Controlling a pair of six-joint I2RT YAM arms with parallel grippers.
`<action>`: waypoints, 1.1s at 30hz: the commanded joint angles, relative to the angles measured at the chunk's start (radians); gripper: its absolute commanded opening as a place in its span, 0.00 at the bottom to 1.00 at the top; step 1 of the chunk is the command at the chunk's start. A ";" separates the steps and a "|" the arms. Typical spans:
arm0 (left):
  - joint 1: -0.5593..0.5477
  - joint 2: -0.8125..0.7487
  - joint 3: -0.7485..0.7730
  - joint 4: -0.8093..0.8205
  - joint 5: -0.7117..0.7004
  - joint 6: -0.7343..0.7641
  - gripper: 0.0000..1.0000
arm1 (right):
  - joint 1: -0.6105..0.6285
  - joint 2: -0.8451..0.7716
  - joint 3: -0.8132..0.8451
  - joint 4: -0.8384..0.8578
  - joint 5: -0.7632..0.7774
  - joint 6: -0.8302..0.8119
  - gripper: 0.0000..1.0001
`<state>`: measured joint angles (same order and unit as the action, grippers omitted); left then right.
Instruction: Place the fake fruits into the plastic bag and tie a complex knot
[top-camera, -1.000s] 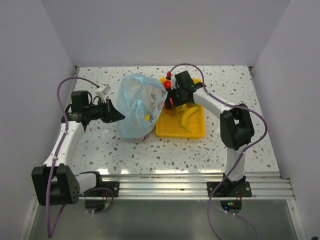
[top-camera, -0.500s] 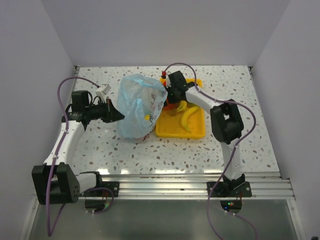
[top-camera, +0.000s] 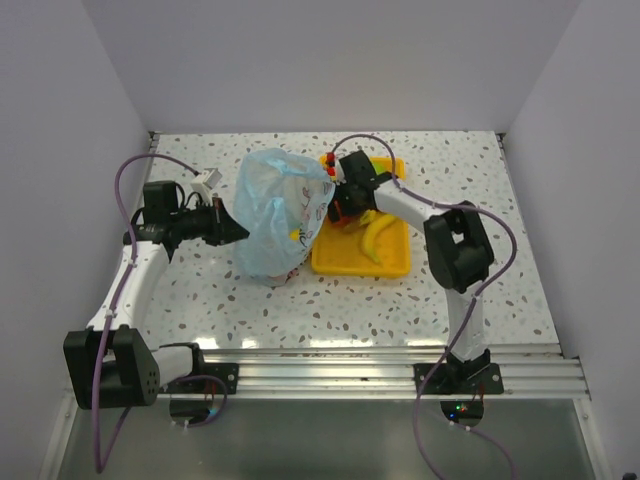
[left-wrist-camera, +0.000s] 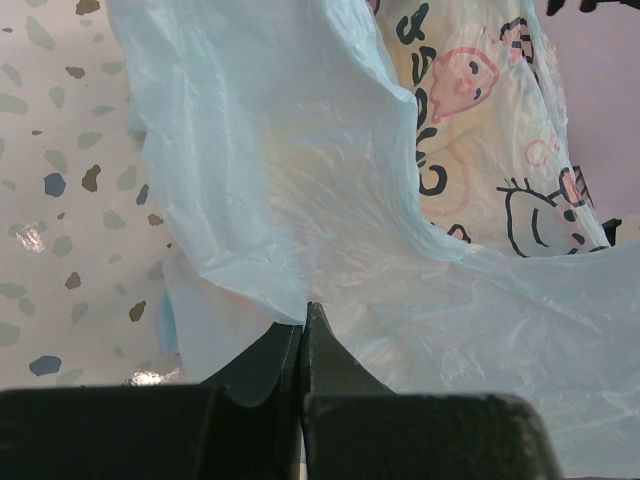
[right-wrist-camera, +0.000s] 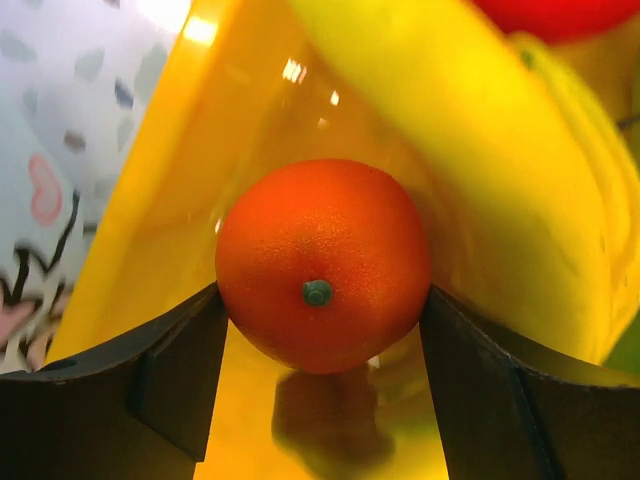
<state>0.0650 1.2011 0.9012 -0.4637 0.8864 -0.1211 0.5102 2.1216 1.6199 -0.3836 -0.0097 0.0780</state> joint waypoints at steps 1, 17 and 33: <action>0.002 -0.020 -0.004 0.037 0.019 -0.003 0.00 | -0.013 -0.181 -0.047 -0.066 -0.045 -0.003 0.51; 0.004 -0.032 -0.001 0.043 0.031 -0.021 0.00 | -0.027 -0.675 -0.026 -0.261 -0.417 0.074 0.41; 0.004 -0.046 -0.002 0.036 0.034 -0.022 0.00 | 0.202 -0.464 0.075 -0.167 -0.279 0.115 0.81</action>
<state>0.0650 1.1759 0.9012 -0.4641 0.8940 -0.1387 0.7193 1.6390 1.5936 -0.5873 -0.3420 0.1776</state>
